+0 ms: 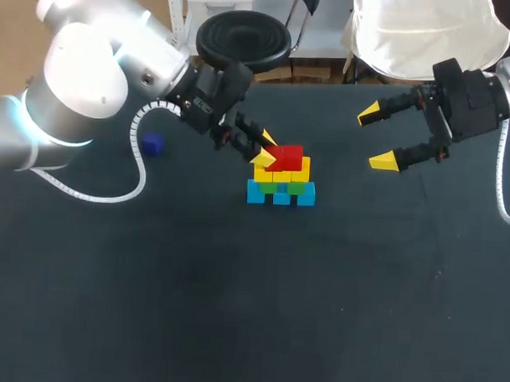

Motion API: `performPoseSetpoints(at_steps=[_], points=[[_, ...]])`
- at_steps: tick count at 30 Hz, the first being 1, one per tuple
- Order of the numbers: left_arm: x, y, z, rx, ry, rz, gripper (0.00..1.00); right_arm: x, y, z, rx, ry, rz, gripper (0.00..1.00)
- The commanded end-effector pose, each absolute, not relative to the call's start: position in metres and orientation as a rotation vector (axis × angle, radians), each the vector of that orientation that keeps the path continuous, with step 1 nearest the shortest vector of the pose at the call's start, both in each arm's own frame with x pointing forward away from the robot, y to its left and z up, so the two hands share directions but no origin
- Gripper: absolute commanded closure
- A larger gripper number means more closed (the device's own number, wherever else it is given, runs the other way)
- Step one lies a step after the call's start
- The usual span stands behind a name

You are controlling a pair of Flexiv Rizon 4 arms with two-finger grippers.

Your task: Place the blue cubes, place green cubes on the blue cubes, place the yellow cubes on the green cubes, then place the red cubes on the yellow cubes, and place purple cube on the red cubes.

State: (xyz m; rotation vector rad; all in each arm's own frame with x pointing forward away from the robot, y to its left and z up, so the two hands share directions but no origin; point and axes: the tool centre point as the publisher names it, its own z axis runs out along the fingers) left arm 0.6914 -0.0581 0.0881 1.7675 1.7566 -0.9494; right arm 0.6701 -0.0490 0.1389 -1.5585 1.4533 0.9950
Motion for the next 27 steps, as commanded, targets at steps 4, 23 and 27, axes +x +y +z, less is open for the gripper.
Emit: performPoseSetpoints(at_steps=[4, 23, 27], points=[[0.692, -0.058, 0.089, 1.751, 1.768, -0.940, 0.50, 0.669, -0.049, 0.139, -1.557, 1.452, 0.994, 0.00], [0.705, -0.036, 0.108, 1.657, 1.763, -0.882, 0.00, 0.669, -0.049, 0.139, -1.557, 1.452, 0.994, 0.00], [0.712, -0.024, 0.114, 1.629, 1.770, -0.845, 0.00, 0.669, -0.049, 0.139, -1.557, 1.452, 0.994, 0.00]])
